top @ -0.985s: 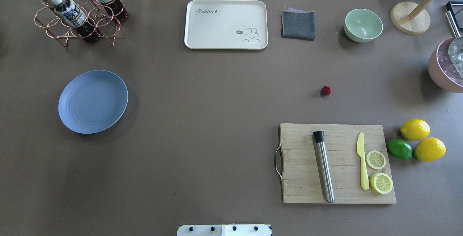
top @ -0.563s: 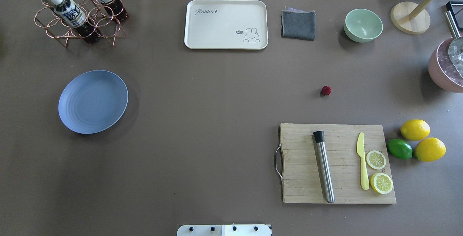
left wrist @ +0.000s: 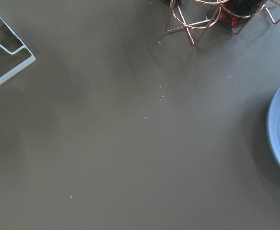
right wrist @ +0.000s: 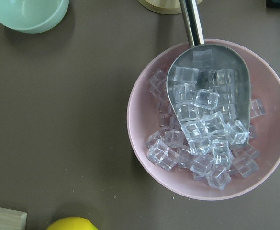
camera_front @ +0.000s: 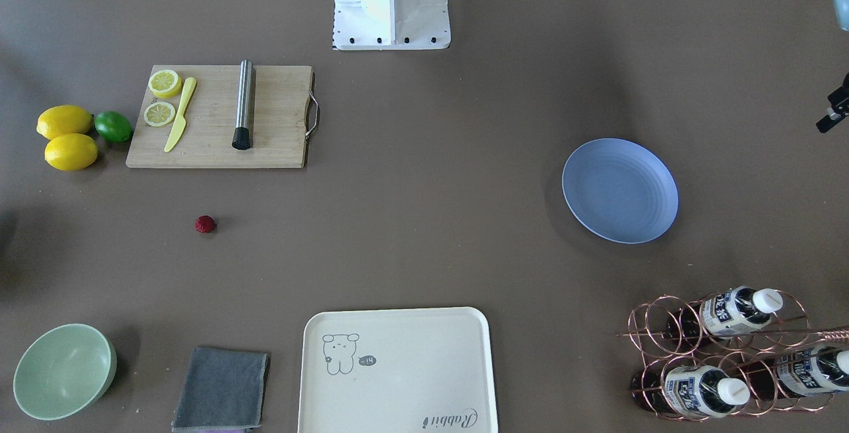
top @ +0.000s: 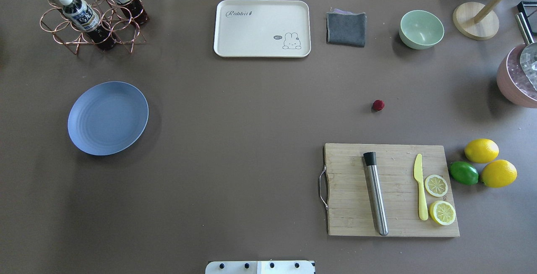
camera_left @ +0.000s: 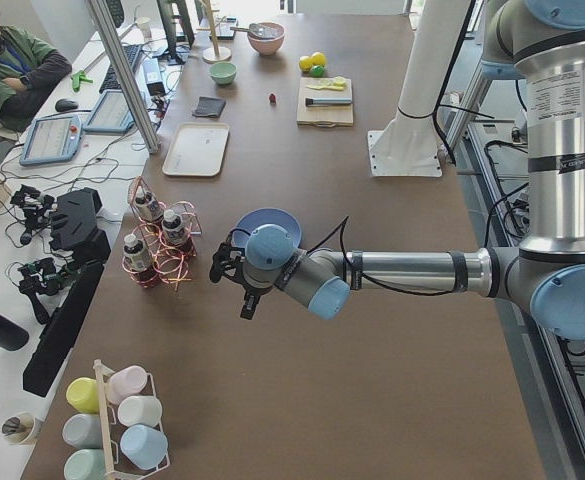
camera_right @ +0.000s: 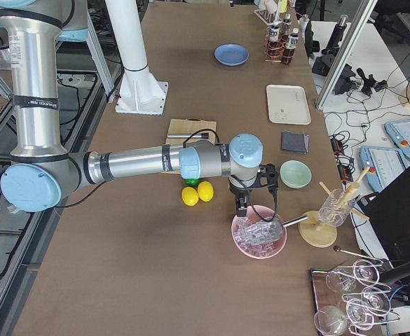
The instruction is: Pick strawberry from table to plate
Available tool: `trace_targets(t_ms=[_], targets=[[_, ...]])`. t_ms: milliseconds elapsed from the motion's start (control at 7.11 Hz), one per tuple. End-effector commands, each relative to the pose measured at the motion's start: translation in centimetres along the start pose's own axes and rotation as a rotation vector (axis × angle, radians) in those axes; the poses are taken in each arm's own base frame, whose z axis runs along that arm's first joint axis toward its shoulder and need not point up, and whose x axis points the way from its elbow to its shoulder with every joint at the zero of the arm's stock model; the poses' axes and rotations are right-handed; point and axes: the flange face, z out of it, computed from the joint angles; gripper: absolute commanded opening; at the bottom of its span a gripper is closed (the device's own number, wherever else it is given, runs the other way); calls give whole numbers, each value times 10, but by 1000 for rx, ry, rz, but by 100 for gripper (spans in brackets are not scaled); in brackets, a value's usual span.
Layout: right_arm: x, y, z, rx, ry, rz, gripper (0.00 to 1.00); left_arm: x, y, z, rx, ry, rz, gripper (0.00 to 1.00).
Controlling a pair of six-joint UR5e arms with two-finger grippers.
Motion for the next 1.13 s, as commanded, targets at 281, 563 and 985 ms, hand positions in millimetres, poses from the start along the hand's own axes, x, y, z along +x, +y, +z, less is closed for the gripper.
trace_targets(t_ms=[281,563,985], targets=[[-77,-29,21,19,-35,45,100,74,23,91,69,62,-128,98],[-110,-30,43,45,-42,77,100,137,20,148,100,55,-181,98],[-129,-28,63,39,-26,89,100,141,18,176,95,33,-196,98]])
